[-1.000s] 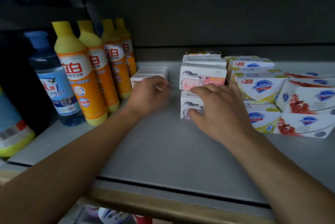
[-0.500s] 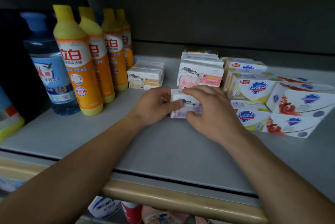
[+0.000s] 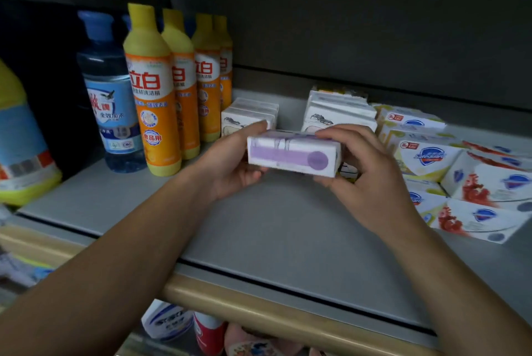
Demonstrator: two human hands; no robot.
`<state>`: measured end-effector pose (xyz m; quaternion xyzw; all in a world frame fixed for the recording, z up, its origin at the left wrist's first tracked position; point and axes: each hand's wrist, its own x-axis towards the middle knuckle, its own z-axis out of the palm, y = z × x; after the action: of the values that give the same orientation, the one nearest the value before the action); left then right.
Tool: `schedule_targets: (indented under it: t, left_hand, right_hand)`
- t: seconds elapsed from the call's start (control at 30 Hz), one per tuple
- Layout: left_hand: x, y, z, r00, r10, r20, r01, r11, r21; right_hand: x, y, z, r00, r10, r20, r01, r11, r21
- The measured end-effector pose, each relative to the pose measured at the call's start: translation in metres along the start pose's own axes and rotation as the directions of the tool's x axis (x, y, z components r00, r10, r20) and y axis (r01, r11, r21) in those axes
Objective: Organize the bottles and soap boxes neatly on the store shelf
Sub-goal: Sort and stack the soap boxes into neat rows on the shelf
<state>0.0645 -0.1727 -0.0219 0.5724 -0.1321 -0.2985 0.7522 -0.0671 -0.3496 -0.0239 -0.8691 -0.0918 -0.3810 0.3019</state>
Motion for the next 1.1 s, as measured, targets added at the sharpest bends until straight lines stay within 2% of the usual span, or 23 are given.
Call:
schedule_targets:
  t: [0.07,0.13,0.23,0.37,0.47,0.6,0.67,0.8,0.9,0.97,1.1]
  left_hand:
    - [-0.003,0.005,-0.002,0.996,0.028,0.080,-0.029,1.000,0.010]
    - [-0.005,0.006,-0.002,0.991,0.067,0.113,-0.078,0.993,0.091]
    - [-0.004,0.001,0.001,0.987,0.149,0.061,-0.160,0.952,0.262]
    - [-0.004,-0.004,0.003,0.991,0.129,0.032,-0.131,0.904,0.408]
    - [-0.003,-0.004,0.003,0.991,0.127,0.031,-0.129,0.905,0.405]
    - [-0.004,0.002,0.003,0.994,0.028,0.103,-0.047,0.981,0.186]
    - [-0.003,0.003,0.001,0.991,0.005,0.137,-0.020,0.994,0.111]
    - [-0.002,0.002,-0.003,0.996,0.043,0.078,-0.050,0.995,0.084]
    - [-0.003,0.003,-0.004,0.986,0.137,0.093,-0.138,0.990,0.005]
    - [-0.003,0.002,-0.004,0.968,0.215,0.130,-0.217,0.976,-0.003]
    - [-0.006,-0.001,0.001,0.906,0.306,0.293,-0.312,0.950,-0.024]
  right_hand:
    - [-0.001,-0.001,0.000,0.991,0.102,-0.086,-0.099,0.994,0.038]
    - [-0.004,-0.002,0.001,0.966,0.214,-0.145,-0.201,0.974,0.101]
    - [-0.005,-0.004,0.001,0.911,0.384,-0.150,-0.345,0.909,0.232]
    - [-0.004,-0.004,0.000,0.857,0.494,-0.147,-0.460,0.861,0.218]
    - [-0.004,-0.005,-0.001,0.858,0.492,-0.149,-0.458,0.863,0.213]
    - [-0.004,-0.008,0.000,0.903,0.406,-0.141,-0.368,0.900,0.234]
    - [-0.004,-0.011,0.001,0.942,0.326,-0.085,-0.299,0.925,0.236]
    - [-0.005,-0.013,0.003,0.981,0.180,0.075,-0.192,0.956,0.224]
    - [-0.007,-0.013,0.003,0.962,0.182,0.204,-0.249,0.892,0.377]
    - [-0.008,-0.012,0.005,0.956,0.249,0.153,-0.289,0.887,0.361]
    - [-0.006,-0.005,0.006,0.940,0.340,-0.027,-0.323,0.913,0.249]
